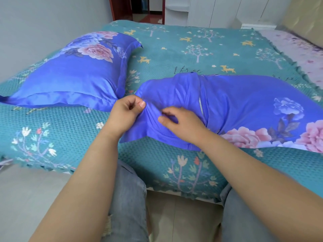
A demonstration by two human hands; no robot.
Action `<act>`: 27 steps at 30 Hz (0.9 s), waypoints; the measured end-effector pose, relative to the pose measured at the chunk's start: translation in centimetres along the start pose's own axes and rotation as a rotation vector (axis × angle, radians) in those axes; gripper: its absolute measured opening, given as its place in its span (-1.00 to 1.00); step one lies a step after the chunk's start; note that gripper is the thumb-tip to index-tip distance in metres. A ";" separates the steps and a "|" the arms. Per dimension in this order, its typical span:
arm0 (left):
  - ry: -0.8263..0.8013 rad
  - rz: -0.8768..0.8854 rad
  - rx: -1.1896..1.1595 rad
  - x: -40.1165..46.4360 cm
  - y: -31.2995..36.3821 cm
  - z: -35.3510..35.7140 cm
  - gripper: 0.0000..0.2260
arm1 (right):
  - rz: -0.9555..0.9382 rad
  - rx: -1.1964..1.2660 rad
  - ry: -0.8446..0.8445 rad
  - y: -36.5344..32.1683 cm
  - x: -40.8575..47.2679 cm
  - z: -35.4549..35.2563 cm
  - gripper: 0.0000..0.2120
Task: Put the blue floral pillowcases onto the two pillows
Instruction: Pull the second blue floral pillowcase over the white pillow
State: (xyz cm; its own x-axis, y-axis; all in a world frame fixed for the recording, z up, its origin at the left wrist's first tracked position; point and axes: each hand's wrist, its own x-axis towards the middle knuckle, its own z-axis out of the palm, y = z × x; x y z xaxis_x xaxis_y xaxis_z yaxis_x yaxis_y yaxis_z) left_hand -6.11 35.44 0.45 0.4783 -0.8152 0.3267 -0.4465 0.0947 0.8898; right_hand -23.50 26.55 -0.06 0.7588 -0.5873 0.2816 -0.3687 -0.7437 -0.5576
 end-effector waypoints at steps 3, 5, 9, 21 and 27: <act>-0.084 0.089 0.049 -0.1 1.1 2.8 -0.78 | 0.068 -0.144 -0.210 0.7 -0.6 1.2 -0.59; -0.131 0.063 0.097 0.0 1.6 4.2 -0.80 | 0.157 0.034 -0.234 1.6 -0.6 1.4 -0.60; -0.178 -0.049 0.213 0.7 0.3 4.3 -0.84 | 0.260 0.520 -0.071 2.3 -0.8 1.1 -0.72; -0.178 -0.178 0.098 0.4 -0.5 3.6 -0.84 | 0.052 -0.185 0.302 0.8 -1.0 -3.2 -0.75; -0.288 0.059 0.318 0.0 -0.5 3.9 -0.81 | 0.297 -0.319 0.118 3.0 -0.2 -2.4 -0.71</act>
State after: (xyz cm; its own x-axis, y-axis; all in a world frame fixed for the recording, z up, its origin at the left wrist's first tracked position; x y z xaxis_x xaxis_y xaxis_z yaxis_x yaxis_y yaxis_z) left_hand -8.81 33.13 -1.25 0.2340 -0.9441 0.2320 -0.6991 0.0024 0.7150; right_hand -26.04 23.63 0.09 0.5359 -0.8085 0.2432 -0.7223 -0.5882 -0.3638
